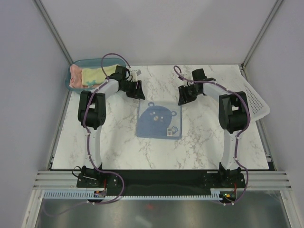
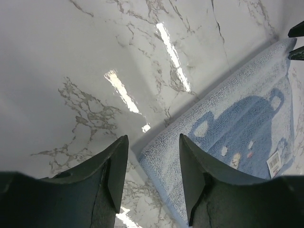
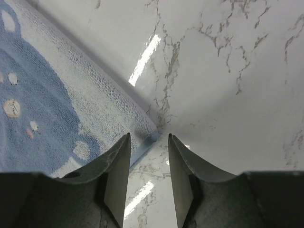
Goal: Fold and stack the towels
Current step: Fold the towel
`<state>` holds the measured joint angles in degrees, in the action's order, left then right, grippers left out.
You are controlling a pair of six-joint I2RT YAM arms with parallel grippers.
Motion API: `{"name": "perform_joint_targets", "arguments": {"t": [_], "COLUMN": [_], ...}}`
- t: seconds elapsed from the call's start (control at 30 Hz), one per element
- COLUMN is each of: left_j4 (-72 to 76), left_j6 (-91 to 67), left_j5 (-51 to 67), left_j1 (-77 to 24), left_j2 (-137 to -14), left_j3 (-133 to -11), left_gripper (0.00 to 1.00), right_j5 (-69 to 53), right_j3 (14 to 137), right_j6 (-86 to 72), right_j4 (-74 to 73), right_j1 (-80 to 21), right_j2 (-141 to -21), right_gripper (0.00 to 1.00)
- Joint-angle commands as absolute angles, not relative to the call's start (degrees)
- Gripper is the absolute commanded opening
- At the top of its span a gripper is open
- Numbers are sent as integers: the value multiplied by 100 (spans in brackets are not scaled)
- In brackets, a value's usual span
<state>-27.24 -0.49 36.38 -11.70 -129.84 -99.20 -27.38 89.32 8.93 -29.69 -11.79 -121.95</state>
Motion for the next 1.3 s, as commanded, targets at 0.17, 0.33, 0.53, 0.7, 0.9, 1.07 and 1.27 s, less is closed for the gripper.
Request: {"name": "perform_joint_targets", "arguments": {"t": [0.17,0.33,0.53,0.7,0.9,1.07,1.27], "left_j4": [-3278,-3287,-3401,-3428,-3463,-3472,-3489], "left_j6": [747,888,1046,1081,1099,1072,932], "left_j5": [3788,3937,3876,4025,4166,4157,4052], "left_j1": [-1178,-1178,-1169,-1178,-1178,-1178,-1186], "left_j2": [-13008,-12938,-12920,-12938,-12955,-12955,-12815], "left_j3": [-10116,-10055,-10046,-10037,-10072,-10107,-10221], "left_gripper": [49,47,43,41,30,7,2], "right_j5": [-3094,-3138,-3199,-3252,-3261,-3322,-3191], "right_j3": [9263,9299,9299,9325,9351,9378,9413], "right_j6": [1204,1204,1195,1187,1178,1151,958], "right_j4": [-3217,-3243,-3252,-3243,-3252,-3243,-3147], "right_j1": [-1125,-1108,-1107,-1090,-1099,-1099,-1099], "right_j2": [-12366,-12358,-12322,-12357,-12401,-12410,-12279], "right_gripper": [41,36,34,31,23,11,0]}}
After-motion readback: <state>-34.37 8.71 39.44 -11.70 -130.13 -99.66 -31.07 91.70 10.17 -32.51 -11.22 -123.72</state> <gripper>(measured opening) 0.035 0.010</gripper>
